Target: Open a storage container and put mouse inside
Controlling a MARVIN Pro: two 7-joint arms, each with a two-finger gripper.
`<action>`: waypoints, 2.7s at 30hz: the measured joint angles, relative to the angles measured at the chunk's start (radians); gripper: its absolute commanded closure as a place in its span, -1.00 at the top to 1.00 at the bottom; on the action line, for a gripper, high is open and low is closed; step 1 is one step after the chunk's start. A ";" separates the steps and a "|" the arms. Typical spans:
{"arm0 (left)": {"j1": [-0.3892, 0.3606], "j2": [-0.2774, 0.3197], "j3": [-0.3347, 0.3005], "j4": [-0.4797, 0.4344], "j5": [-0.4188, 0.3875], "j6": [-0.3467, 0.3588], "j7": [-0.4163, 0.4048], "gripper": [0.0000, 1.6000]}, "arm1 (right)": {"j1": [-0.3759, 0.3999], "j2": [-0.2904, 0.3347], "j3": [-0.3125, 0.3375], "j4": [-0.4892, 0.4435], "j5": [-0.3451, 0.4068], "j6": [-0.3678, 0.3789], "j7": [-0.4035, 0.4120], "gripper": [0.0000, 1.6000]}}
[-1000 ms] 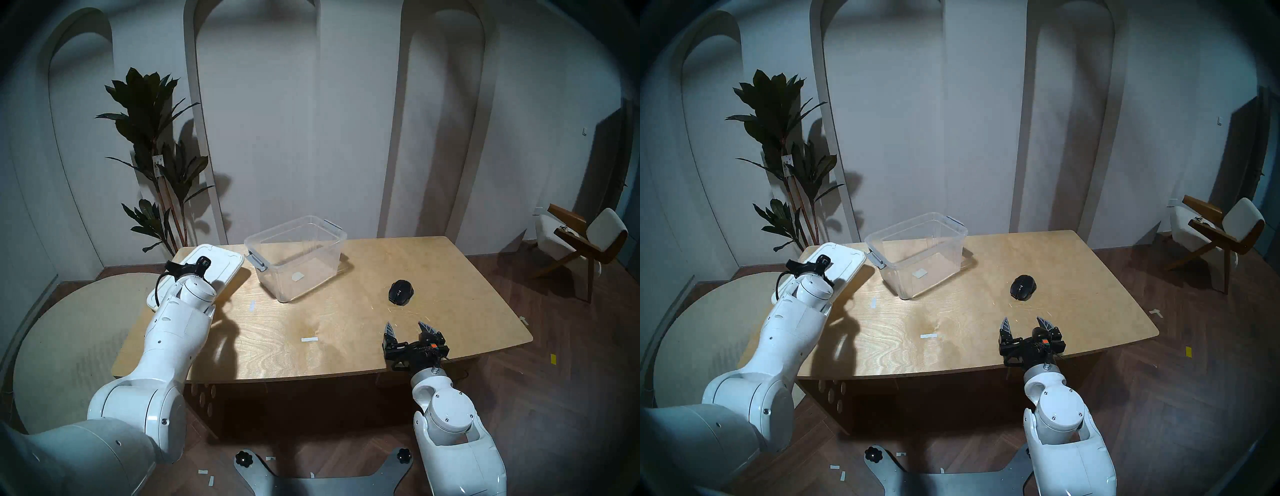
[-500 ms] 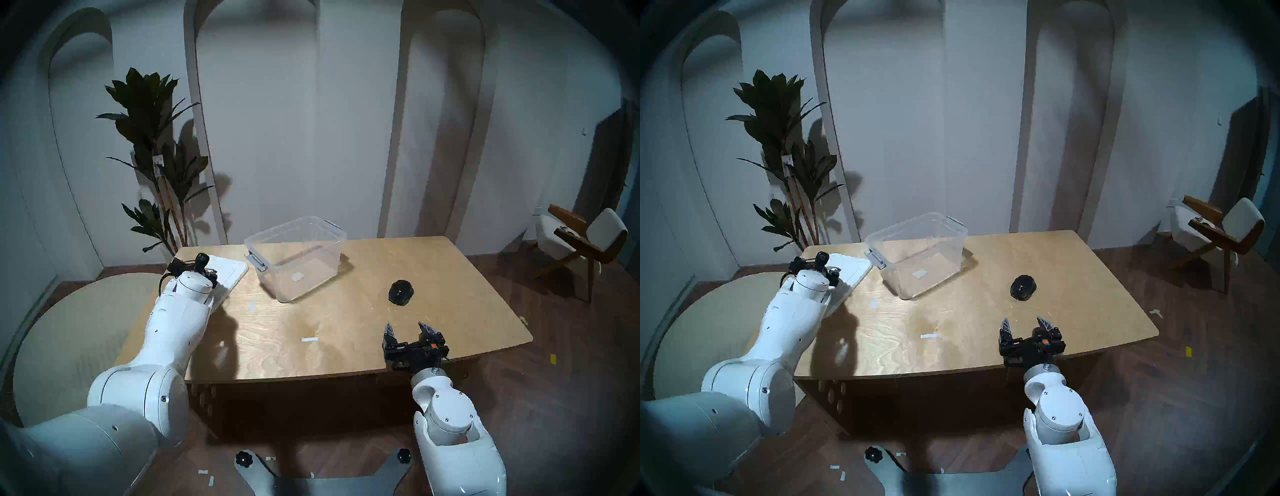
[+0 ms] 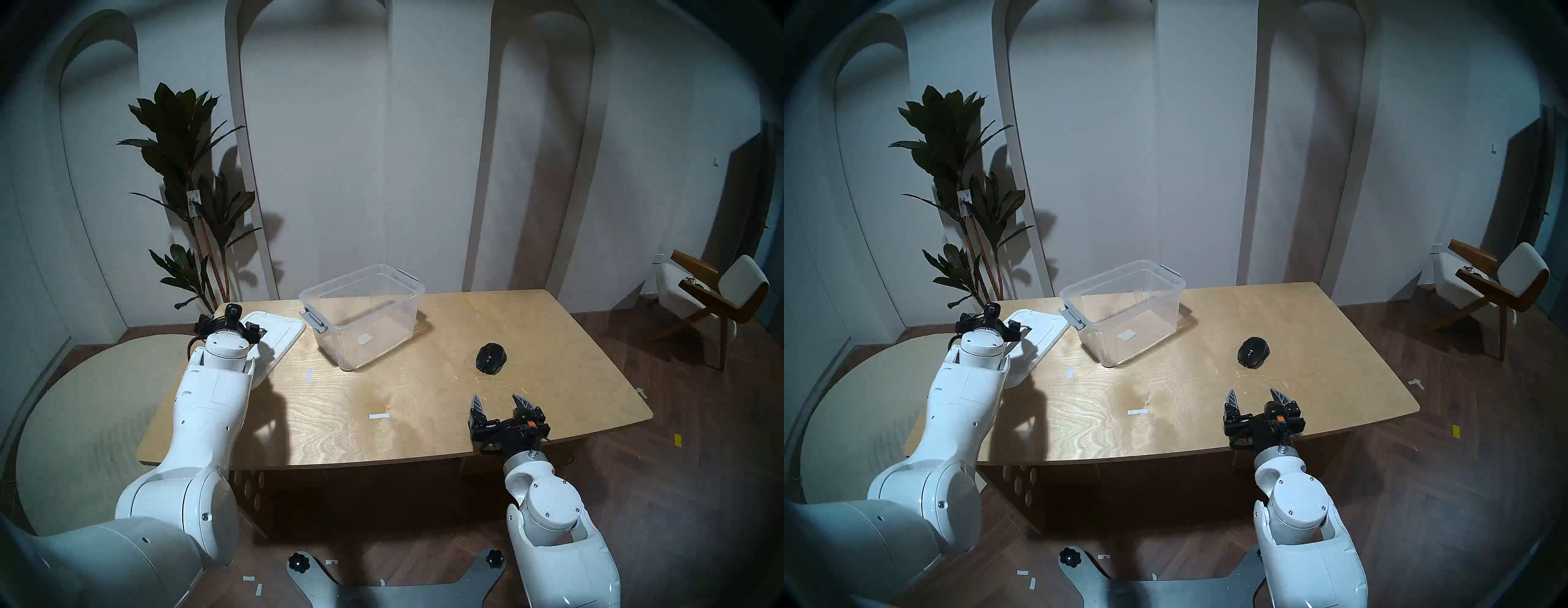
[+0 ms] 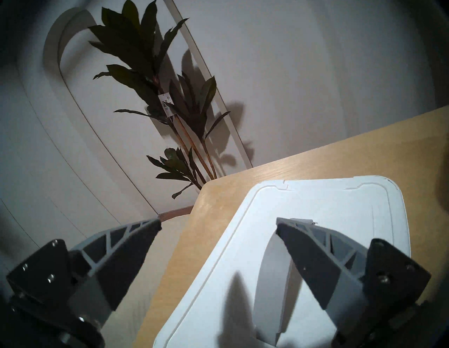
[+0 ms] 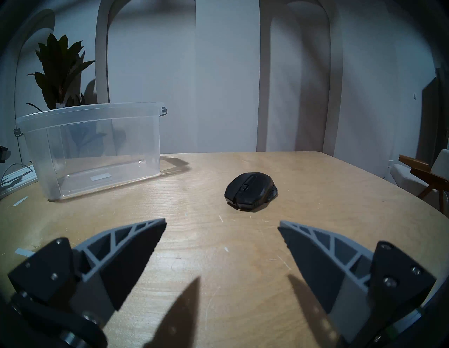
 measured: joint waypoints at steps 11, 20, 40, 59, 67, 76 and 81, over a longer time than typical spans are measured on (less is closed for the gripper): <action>0.058 -0.027 0.007 -0.131 -0.060 -0.164 -0.034 1.00 | 0.001 0.000 0.000 0.002 0.000 0.000 0.000 1.00; 0.121 -0.029 0.059 -0.249 -0.059 -0.253 -0.101 1.00 | 0.001 0.000 0.000 0.002 0.000 0.000 0.000 1.00; 0.277 -0.007 -0.011 -0.484 -0.179 -0.125 -0.323 1.00 | 0.000 0.000 0.000 0.000 0.000 0.000 0.000 1.00; 0.370 -0.015 0.010 -0.656 -0.155 0.054 -0.357 1.00 | 0.005 -0.007 -0.009 0.006 -0.012 -0.003 -0.026 1.00; 0.372 -0.017 0.016 -0.664 -0.144 0.058 -0.345 1.00 | 0.045 -0.019 -0.040 0.041 -0.057 -0.010 -0.074 1.00; 0.372 -0.018 0.016 -0.667 -0.141 0.057 -0.340 1.00 | 0.119 -0.024 -0.085 0.106 -0.084 -0.003 -0.196 1.00; 0.372 -0.018 0.017 -0.667 -0.142 0.056 -0.339 1.00 | 0.168 -0.028 -0.098 0.160 -0.047 0.026 -0.260 1.00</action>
